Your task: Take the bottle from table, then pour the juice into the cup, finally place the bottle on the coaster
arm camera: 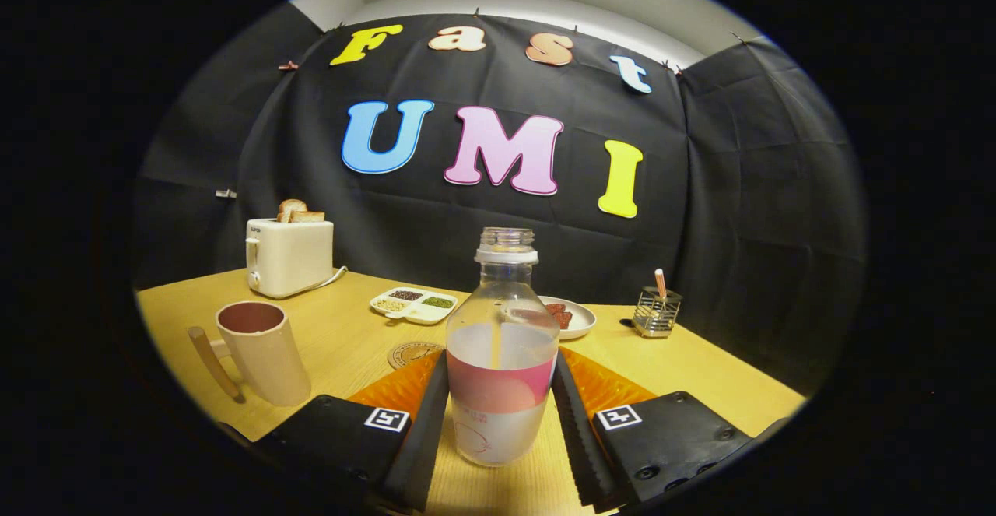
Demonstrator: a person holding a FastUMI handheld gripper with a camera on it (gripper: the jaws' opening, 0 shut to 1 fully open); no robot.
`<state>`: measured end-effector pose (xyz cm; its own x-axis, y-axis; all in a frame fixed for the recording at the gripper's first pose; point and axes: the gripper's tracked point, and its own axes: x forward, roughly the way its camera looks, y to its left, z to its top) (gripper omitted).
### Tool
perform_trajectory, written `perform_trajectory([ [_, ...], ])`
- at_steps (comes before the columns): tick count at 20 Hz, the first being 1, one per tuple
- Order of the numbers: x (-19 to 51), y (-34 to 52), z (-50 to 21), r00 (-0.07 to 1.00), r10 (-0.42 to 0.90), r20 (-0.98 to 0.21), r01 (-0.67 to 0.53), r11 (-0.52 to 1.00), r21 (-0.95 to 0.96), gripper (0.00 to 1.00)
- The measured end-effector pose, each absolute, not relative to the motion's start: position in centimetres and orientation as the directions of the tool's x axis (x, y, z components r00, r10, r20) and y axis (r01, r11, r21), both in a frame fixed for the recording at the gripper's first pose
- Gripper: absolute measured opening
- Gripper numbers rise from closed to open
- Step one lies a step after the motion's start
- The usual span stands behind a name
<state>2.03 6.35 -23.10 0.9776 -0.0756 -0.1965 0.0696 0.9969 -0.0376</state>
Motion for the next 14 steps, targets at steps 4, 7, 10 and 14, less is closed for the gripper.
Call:
perform_trajectory([
  [4,2.1,5.7,-19.5,0.963,-0.107,-0.246,0.040,0.963,-0.265,0.71],
  [7,1.8,6.1,-16.6,0.967,-0.094,-0.237,-0.010,0.914,-0.405,0.71],
  [10,1.4,7.8,-14.7,0.969,-0.060,-0.238,-0.063,0.877,-0.477,0.71],
  [14,1.1,11.0,-13.8,0.969,-0.040,-0.245,-0.114,0.805,-0.583,0.71],
])
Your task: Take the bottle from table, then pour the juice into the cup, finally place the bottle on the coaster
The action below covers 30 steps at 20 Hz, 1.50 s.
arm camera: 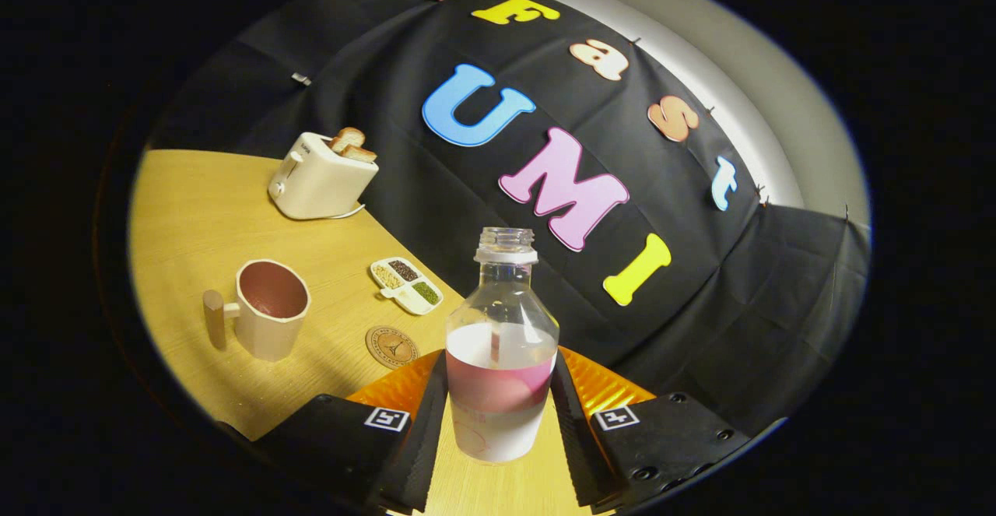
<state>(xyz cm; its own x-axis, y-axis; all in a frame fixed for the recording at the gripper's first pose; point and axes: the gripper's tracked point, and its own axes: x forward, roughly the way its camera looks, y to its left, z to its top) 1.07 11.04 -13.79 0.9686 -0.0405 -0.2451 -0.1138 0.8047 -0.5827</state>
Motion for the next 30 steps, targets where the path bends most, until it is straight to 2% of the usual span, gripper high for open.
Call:
perform_trajectory([
  [10,0.9,15.3,-16.7,0.950,-0.017,-0.311,-0.256,0.529,-0.809,0.71],
  [15,1.5,16.3,-18.8,0.935,-0.010,-0.355,-0.322,0.393,-0.861,0.71],
  [22,1.9,16.8,-19.8,0.929,-0.013,-0.371,-0.359,0.229,-0.905,0.70],
  [30,2.9,17.2,-20.4,0.927,-0.005,-0.374,-0.371,0.113,-0.922,0.70],
])
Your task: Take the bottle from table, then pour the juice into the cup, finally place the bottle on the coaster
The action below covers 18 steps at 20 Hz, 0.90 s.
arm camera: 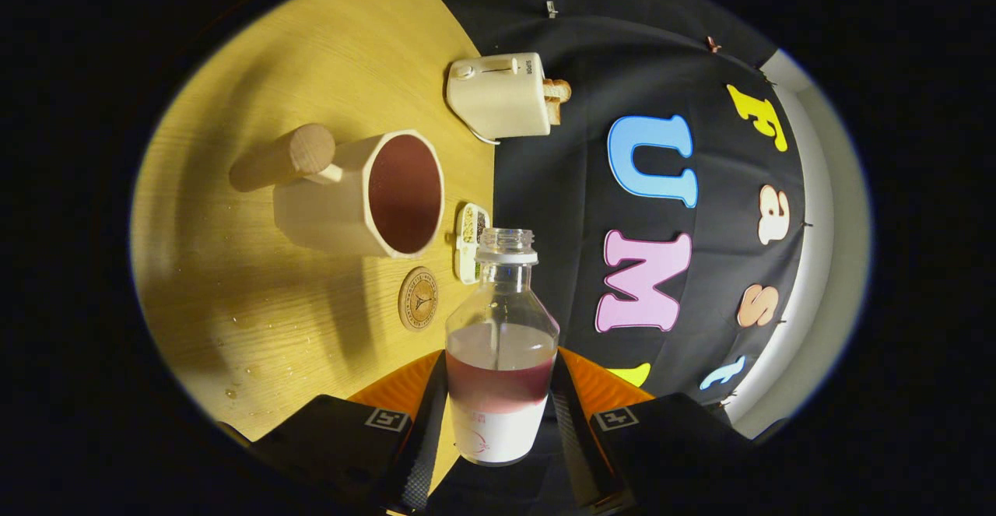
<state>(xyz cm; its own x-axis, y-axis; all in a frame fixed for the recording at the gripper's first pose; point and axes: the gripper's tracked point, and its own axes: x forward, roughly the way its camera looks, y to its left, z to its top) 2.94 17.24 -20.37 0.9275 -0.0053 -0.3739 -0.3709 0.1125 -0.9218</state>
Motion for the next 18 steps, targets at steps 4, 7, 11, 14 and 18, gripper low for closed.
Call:
perform_trajectory([
  [4,3.43,17.48,-20.38,0.933,0.014,-0.359,-0.360,0.040,-0.932,0.71],
  [7,3.55,17.67,-20.24,0.937,0.032,-0.348,-0.348,-0.005,-0.938,0.71],
  [11,3.74,17.75,-20.26,0.939,0.042,-0.342,-0.341,-0.045,-0.939,0.71],
  [14,3.91,17.73,-20.34,0.938,0.042,-0.345,-0.342,-0.069,-0.937,0.70],
  [18,3.97,18.02,-20.33,0.937,0.054,-0.345,-0.338,-0.110,-0.935,0.70],
])
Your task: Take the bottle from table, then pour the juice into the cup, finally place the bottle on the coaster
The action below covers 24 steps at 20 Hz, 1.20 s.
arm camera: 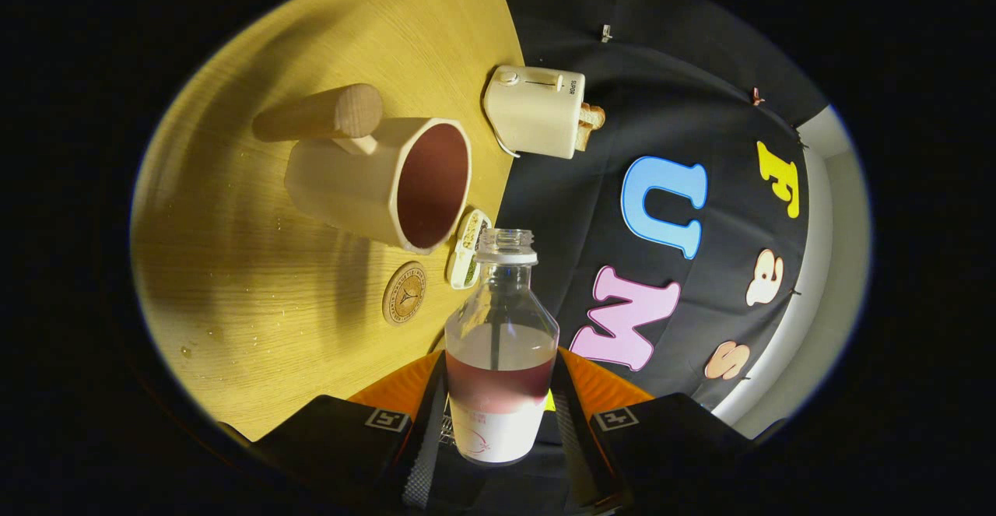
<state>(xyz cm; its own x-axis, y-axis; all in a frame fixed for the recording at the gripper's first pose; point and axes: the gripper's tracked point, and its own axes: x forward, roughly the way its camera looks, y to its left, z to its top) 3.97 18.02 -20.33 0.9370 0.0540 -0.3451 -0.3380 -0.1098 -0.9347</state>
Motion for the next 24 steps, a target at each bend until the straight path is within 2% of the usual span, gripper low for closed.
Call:
perform_trajectory([
  [24,5.2,18.8,-20.0,0.938,0.136,-0.320,-0.271,-0.290,-0.918,0.71],
])
